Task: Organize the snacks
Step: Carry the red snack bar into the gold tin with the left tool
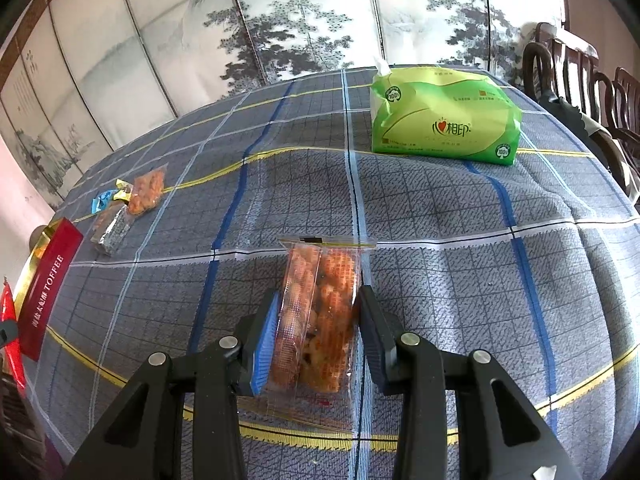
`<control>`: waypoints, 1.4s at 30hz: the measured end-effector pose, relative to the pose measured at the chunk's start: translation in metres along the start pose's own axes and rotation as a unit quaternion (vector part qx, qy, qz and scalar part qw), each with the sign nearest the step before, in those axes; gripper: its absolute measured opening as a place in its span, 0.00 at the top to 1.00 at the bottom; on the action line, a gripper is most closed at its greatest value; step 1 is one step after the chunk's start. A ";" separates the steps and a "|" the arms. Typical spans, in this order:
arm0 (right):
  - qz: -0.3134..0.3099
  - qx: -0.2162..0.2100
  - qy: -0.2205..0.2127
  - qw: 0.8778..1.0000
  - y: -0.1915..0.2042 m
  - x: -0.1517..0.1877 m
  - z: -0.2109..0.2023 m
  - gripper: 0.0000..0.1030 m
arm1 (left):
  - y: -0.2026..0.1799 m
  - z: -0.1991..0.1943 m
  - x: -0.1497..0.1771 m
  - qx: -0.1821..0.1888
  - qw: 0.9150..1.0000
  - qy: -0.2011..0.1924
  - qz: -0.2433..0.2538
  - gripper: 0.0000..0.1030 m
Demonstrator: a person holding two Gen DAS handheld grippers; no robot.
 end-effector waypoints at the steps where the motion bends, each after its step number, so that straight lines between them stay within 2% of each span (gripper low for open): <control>1: -0.001 0.001 0.000 1.000 0.000 0.000 0.001 0.65 | 0.004 -0.001 0.001 -0.002 1.000 -0.001 -0.002 0.58; 11: -0.007 0.010 -0.002 1.000 0.002 0.001 0.001 0.65 | 0.060 -0.007 0.008 -0.031 0.999 -0.004 -0.041 0.58; 18: -0.009 0.013 -0.002 1.000 0.003 0.001 0.001 0.65 | 0.121 -0.006 0.012 -0.066 0.996 -0.004 -0.061 0.58; 23: -0.011 0.016 -0.002 1.000 0.002 0.001 0.001 0.65 | 0.170 0.011 0.015 -0.093 0.993 0.006 -0.070 0.58; 27: -0.011 0.016 -0.002 1.000 0.004 0.001 0.001 0.65 | 0.197 0.028 0.019 -0.079 0.995 0.011 -0.060 0.58; 34: -0.018 0.025 -0.004 1.000 0.003 0.004 0.003 0.65 | 0.217 0.061 0.027 -0.035 0.998 0.029 -0.039 0.58; 42: -0.032 0.040 -0.005 0.999 0.004 0.003 0.003 0.65 | 0.227 0.088 0.034 -0.033 0.998 0.049 -0.026 0.58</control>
Point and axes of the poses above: each gripper's, at about its wrist camera, not at the fingertips, and z roughly the way its jaws point, y to its left, x to its underside, the point moved 5 cm from there along z, roughly the way its jaws point, and after that the axes turned 15 degrees about z, right-handed, at the moved point
